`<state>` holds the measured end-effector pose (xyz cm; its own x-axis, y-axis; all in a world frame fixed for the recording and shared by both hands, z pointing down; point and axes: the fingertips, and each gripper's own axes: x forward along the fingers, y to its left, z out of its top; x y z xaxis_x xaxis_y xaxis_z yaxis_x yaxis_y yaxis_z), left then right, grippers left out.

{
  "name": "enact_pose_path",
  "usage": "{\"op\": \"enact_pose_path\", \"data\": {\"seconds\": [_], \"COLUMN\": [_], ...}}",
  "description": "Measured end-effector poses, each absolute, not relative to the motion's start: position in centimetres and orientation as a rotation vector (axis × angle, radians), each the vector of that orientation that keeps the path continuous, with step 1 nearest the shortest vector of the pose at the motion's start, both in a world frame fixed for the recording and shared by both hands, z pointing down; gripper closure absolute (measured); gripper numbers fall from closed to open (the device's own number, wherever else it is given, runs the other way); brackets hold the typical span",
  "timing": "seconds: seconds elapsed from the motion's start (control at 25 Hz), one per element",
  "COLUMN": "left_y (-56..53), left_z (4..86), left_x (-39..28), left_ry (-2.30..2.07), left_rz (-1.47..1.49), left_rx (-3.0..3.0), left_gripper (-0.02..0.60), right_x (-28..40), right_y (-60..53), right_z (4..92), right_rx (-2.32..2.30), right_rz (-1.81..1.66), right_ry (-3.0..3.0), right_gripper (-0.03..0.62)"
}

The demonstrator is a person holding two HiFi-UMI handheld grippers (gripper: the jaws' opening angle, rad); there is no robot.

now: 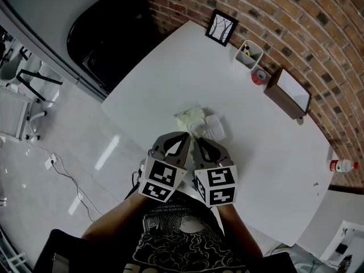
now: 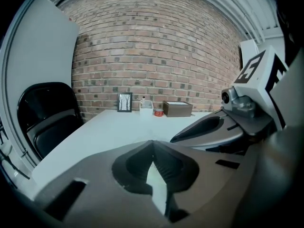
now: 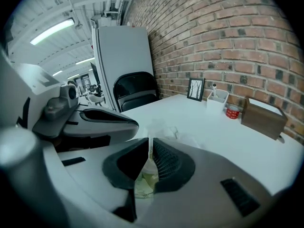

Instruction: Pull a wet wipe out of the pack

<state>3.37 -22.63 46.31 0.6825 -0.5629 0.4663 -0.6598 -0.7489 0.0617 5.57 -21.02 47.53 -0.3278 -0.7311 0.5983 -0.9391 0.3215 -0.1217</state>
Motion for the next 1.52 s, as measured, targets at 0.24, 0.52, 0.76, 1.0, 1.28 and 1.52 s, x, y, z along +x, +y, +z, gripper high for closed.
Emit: {"op": "enact_pose_path", "data": {"seconds": [0.24,0.52,0.76,1.0,1.28,1.52], "left_y": [-23.6,-24.3,-24.8,-25.0,-24.9,-24.7], "left_z": [46.7,47.2,47.3,47.4,47.1,46.8], "left_x": [3.2,3.2,2.9,3.0,3.0,3.2], "left_ry": [-0.978,-0.965,-0.979,-0.97,-0.971,-0.973], "left_rz": [0.594,0.565,0.556,0.553,0.55,0.555], "left_rx": [2.664,2.633,2.624,2.621,2.628,2.624], "left_gripper": [0.569,0.569,0.569,0.569,0.569,0.57], "right_x": [5.9,6.0,5.8,6.0,6.0,6.2], "right_y": [-22.0,-22.6,-22.9,-23.0,-23.0,-23.0], "right_z": [48.6,49.7,50.3,50.7,50.5,49.8], "right_rx": [1.469,1.437,1.411,1.375,1.394,1.418], "right_rz": [0.645,0.683,0.708,0.777,0.766,0.76], "right_ry": [-2.116,-2.096,-2.097,-2.105,-2.113,-2.122], "right_gripper": [0.572,0.572,0.572,0.574,0.577,0.579]}}
